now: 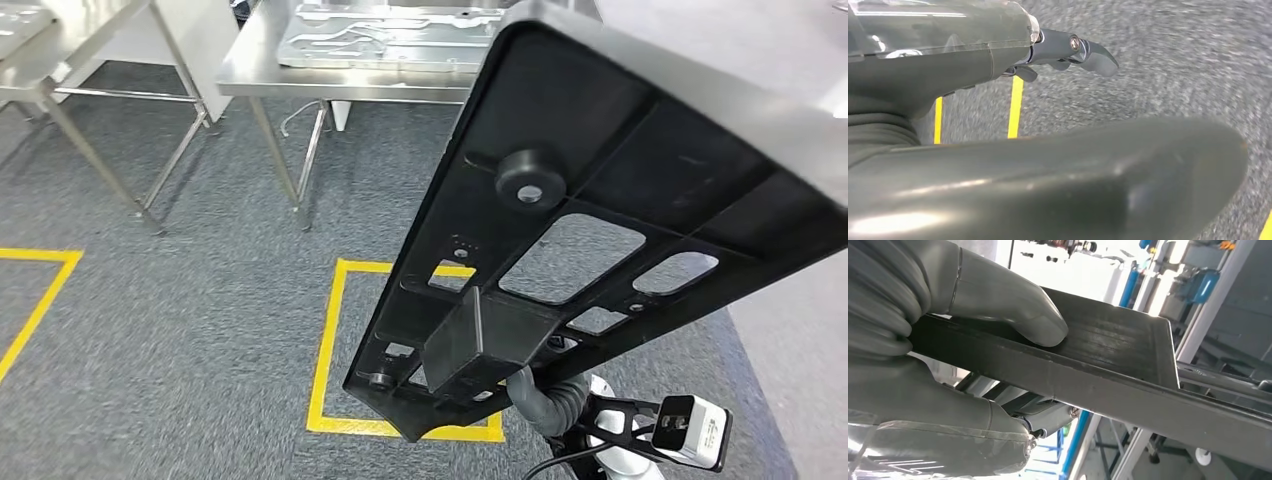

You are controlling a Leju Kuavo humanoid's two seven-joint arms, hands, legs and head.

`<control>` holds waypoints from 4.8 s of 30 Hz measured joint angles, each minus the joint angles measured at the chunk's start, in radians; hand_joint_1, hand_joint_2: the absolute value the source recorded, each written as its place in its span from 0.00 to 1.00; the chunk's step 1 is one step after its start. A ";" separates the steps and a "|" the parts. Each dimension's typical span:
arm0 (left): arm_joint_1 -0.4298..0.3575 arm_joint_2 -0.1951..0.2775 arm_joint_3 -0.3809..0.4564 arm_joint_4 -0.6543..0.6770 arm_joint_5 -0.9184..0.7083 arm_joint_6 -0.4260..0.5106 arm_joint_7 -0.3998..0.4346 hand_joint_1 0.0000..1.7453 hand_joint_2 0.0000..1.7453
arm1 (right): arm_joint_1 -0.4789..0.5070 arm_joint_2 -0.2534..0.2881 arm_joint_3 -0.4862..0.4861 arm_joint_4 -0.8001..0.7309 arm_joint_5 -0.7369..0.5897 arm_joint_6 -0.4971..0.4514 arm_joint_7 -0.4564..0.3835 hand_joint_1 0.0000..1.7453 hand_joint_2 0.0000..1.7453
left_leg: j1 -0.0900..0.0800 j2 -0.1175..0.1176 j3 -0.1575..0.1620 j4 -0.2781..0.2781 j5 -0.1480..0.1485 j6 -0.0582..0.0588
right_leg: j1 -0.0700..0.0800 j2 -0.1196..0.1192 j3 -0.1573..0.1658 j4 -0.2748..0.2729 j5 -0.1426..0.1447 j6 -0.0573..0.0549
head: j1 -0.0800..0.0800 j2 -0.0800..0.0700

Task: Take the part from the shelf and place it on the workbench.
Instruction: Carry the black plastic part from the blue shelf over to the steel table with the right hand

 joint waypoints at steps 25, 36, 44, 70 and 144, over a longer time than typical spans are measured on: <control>-0.004 0.004 -0.009 0.000 -0.015 -0.047 -0.018 0.00 0.00 | 0.019 0.000 -0.034 0.000 0.024 -0.023 0.000 1.00 1.00 | -0.005 0.065 -0.135 0.264 -0.119 -0.010 | 0.000 -0.092 0.026 -0.022 -0.010 -0.020 | 0.000 0.000; -0.006 0.004 -0.009 0.000 -0.017 -0.045 -0.030 0.00 0.00 | 0.021 0.000 -0.037 0.000 0.030 -0.022 -0.001 1.00 1.00 | -0.005 0.061 -0.012 -0.020 0.015 0.041 | 0.001 -0.085 0.014 0.060 -0.077 0.028 | 0.000 0.000; -0.003 0.005 -0.010 0.000 -0.025 -0.044 -0.035 0.00 0.00 | 0.024 -0.001 -0.045 0.001 0.023 -0.022 -0.001 1.00 1.00 | -0.008 0.062 0.049 -0.022 -0.033 0.037 | -0.004 -0.098 -0.068 0.096 0.006 0.027 | 0.000 0.000; 0.001 0.013 -0.012 0.000 -0.024 -0.039 -0.042 0.00 0.00 | 0.036 -0.005 -0.073 0.014 0.046 -0.077 0.000 1.00 1.00 | -0.009 0.056 0.007 -0.029 0.013 0.054 | -0.007 -0.088 -0.045 0.267 -0.191 0.042 | 0.000 0.000; -0.008 0.004 0.014 0.001 -0.032 -0.056 -0.068 0.00 0.00 | 0.019 -0.014 -0.063 0.093 0.092 -0.144 0.001 1.00 1.00 | -0.012 0.049 -0.008 0.124 -0.066 0.005 | -0.002 -0.099 -0.004 -0.014 0.010 -0.023 | 0.000 0.000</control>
